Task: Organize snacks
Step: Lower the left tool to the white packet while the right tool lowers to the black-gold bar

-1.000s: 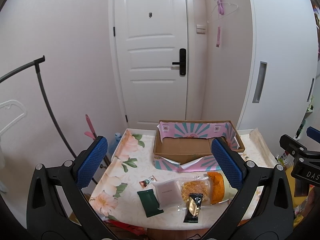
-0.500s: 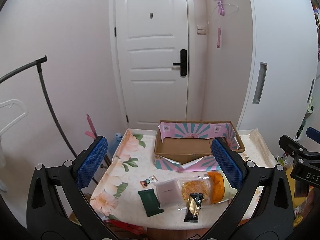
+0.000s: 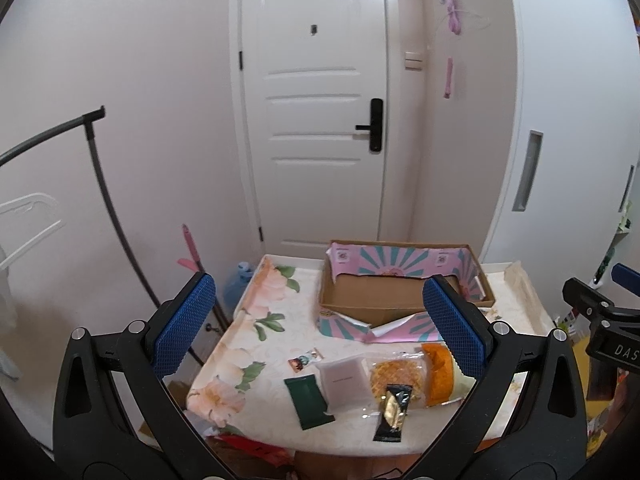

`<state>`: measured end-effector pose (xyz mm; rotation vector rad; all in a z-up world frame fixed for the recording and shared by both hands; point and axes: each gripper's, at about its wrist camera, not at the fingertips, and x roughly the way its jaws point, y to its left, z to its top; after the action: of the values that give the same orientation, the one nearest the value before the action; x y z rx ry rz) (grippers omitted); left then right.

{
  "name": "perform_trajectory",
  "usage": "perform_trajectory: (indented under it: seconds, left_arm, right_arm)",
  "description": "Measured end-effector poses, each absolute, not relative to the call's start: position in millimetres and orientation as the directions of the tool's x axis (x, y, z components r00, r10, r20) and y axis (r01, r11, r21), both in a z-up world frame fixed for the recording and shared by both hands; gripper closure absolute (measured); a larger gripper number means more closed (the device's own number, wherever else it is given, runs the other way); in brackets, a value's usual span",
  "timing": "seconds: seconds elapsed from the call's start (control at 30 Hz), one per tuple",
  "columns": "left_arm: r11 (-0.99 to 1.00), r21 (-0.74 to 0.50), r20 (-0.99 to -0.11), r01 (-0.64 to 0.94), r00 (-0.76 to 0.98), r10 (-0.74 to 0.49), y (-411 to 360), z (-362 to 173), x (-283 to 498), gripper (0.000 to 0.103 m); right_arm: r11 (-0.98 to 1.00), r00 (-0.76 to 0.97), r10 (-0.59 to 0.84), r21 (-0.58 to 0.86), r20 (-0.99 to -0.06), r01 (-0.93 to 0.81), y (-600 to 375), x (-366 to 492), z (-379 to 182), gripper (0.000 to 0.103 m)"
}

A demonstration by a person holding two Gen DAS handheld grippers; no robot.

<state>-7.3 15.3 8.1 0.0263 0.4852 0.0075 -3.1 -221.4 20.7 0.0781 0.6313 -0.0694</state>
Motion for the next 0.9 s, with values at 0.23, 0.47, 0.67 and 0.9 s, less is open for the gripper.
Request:
perform_trajectory:
  seconds: [0.23, 0.47, 0.67, 0.9]
  left_arm:
    - [0.999, -0.001, -0.566, -0.051, 0.823, 0.042, 41, -26, -3, 0.0]
    - [0.999, -0.046, -0.674, -0.029, 0.738, -0.01, 69, -76, 16, 0.0]
    - [0.989, -0.107, -0.763, 0.106, 0.628, -0.15, 69, -117, 52, 0.0]
    - [0.958, -0.196, -0.842, 0.211, 0.464, -0.275, 55, -178, 106, 0.0]
  right_arm:
    - [0.996, 0.771, 0.041, 0.092, -0.635, 0.023, -221, 4, -6, 0.0]
    - [0.994, 0.699, 0.071, 0.11, -0.711, 0.011, -200, 12, -52, 0.0]
    - [0.991, 0.656, 0.043, 0.115, -0.754, 0.067, -175, 13, -93, 0.0]
    - [0.986, 0.618, -0.002, 0.103, -0.786, 0.134, -147, 13, -148, 0.0]
